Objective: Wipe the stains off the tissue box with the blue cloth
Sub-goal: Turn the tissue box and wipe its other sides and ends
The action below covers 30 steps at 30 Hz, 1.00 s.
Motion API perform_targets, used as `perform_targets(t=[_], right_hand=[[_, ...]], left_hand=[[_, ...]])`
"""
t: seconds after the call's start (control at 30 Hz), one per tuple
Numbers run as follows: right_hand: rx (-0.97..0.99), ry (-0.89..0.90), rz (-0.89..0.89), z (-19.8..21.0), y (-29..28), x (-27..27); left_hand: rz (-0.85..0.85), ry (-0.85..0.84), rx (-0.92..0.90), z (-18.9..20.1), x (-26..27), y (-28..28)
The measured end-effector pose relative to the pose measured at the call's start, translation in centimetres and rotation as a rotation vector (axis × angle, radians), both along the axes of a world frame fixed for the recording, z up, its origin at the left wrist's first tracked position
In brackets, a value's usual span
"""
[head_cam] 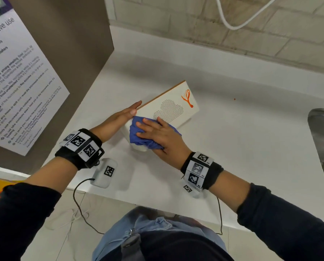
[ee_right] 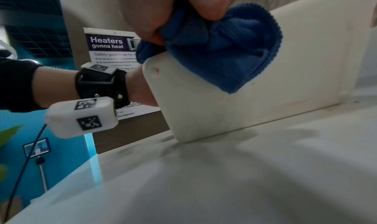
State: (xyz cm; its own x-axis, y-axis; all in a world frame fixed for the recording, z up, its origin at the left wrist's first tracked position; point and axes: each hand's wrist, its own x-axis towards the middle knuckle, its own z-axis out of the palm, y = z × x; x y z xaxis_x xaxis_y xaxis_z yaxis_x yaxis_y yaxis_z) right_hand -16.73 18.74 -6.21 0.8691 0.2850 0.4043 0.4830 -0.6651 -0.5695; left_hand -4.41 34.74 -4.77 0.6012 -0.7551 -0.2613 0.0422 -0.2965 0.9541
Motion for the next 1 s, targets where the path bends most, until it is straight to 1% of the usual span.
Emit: perform_targets(t=[0.13, 0.27, 0.33, 0.37, 0.4, 0.43, 0.5, 0.53, 0.6, 0.7, 0.77, 0.83, 0.87, 0.93, 0.97, 1.0], right_hand=[[-0.079, 0.044, 0.125, -0.3, -0.9, -0.9], [-0.096, 0.062, 0.229, -0.1, -1.7, -2.6], [-0.131, 0.046, 0.209, 0.5, -2.3, -3.6], [-0.103, 0.056, 0.155, 1.0, -2.7, -4.0], [-0.031, 0.064, 0.066, 1.6, -3.0, -4.1], [0.091, 0.063, -0.050, 2.2, -3.3, -4.1], [0.396, 0.056, -0.270, 3.3, -3.3, -3.3], [0.499, 0.056, -0.331, 3.8, -3.0, -2.7], [0.568, 0.074, -0.344, 4.7, -1.8, -1.1], [0.470, 0.149, -0.221, 5.0, 0.0, 0.3], [0.351, 0.190, -0.176, 4.3, 0.6, 0.4], [0.194, 0.194, -0.145, 3.4, 0.3, -0.3], [0.102, 0.230, -0.119, 3.0, -0.2, -1.0], [-0.028, 0.385, -0.082, 2.4, -1.7, -2.9], [-0.035, 0.449, -0.104, 2.0, -2.7, -4.0], [0.025, 0.485, -0.159, 1.8, -3.7, -5.1]], left_hand=[[-0.016, 0.015, 0.002, -0.2, 0.4, -0.1], [-0.032, 0.026, -0.020, 0.0, 0.4, 0.0], [-0.045, 0.028, -0.020, 0.0, 0.4, 0.1], [-0.052, 0.030, -0.021, 0.0, 0.5, 0.1], [-0.054, 0.030, -0.019, -0.1, 0.5, 0.2], [-0.052, 0.032, -0.019, -0.2, 0.6, 0.1], [-0.039, 0.050, -0.024, -0.1, 0.5, 0.1], [-0.036, 0.054, -0.027, -0.1, 0.5, 0.1], [-0.043, 0.047, -0.027, -0.1, 0.5, 0.1], [-0.065, 0.022, -0.022, -0.2, 0.6, 0.1], [-0.068, 0.024, -0.017, -0.3, 0.6, 0.1], [-0.062, 0.022, -0.005, -0.4, 0.7, 0.1], [-0.058, 0.016, 0.006, -0.5, 0.8, 0.1], [-0.059, 0.006, 0.012, -0.4, 0.8, 0.0], [-0.064, -0.003, 0.012, -0.4, 0.9, 0.0], [-0.073, -0.016, 0.012, -0.3, 0.9, 0.1]])
